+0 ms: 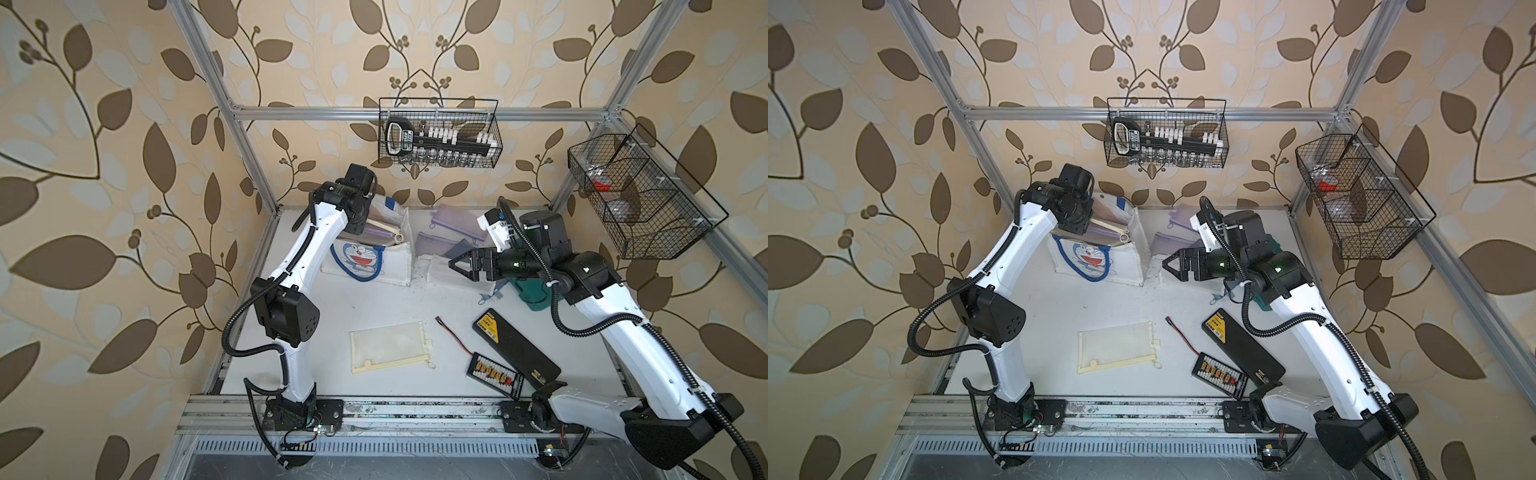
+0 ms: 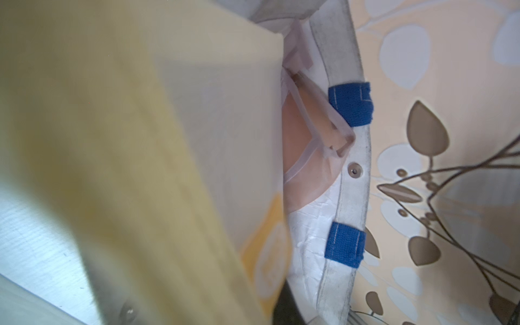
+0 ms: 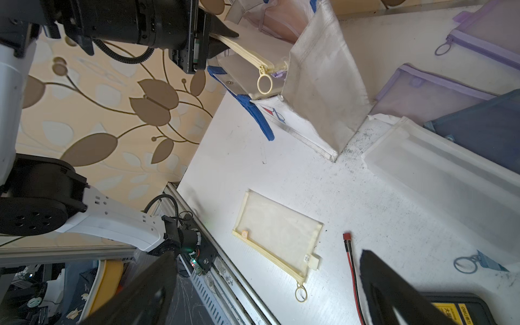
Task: Put the pencil pouch into the canvas bag
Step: Place the pencil pouch in the canvas bag.
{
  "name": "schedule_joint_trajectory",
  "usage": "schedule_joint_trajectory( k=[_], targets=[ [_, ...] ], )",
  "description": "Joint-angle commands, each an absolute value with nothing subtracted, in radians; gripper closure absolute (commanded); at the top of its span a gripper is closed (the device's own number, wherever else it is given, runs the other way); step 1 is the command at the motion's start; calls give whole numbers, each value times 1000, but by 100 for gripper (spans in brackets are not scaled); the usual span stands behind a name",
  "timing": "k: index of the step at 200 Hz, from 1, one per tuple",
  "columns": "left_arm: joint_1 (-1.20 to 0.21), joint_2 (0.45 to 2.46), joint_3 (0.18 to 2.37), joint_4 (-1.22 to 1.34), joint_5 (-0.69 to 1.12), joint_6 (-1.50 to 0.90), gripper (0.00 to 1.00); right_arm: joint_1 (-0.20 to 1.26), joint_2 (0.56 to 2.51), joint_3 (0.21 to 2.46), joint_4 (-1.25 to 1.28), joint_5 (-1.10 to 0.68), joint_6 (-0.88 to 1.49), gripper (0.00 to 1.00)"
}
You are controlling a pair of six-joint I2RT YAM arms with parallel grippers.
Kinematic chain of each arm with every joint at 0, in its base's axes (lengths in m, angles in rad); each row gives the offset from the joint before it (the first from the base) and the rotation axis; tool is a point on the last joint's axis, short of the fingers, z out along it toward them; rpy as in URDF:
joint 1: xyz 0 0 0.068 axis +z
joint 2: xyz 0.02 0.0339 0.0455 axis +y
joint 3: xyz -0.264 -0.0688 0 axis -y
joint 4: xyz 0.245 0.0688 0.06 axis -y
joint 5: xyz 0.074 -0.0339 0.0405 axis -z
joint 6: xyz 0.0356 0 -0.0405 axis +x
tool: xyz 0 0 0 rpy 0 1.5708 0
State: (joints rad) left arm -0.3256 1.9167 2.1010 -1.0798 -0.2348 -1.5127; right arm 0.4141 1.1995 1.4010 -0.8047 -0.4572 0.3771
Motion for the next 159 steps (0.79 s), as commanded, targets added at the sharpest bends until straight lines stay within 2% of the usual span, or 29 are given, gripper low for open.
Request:
schedule_joint_trajectory(
  k=[1,64,83,96,115,159],
  targets=[
    [-322,1922,2081,-1092,-233,-1529,77,413,1207,1393,-795,-477,374,0],
    [-321,1869,2056,-1052,-175,-1351,26,412,1197,1364,-795,-467,368,0],
    [-318,1808,2007,-1055,-158,-1262,16,411,1198,1355,-789,-468,368,0],
    [-318,1761,1976,-1058,-123,-1205,13,412,1200,1341,-783,-469,365,0],
    [-319,1661,1895,-1047,-42,-1123,14,414,1208,1309,-766,-489,356,1],
    [-323,1318,1514,-852,251,-981,10,453,1269,1212,-728,-514,326,1]
  ],
)
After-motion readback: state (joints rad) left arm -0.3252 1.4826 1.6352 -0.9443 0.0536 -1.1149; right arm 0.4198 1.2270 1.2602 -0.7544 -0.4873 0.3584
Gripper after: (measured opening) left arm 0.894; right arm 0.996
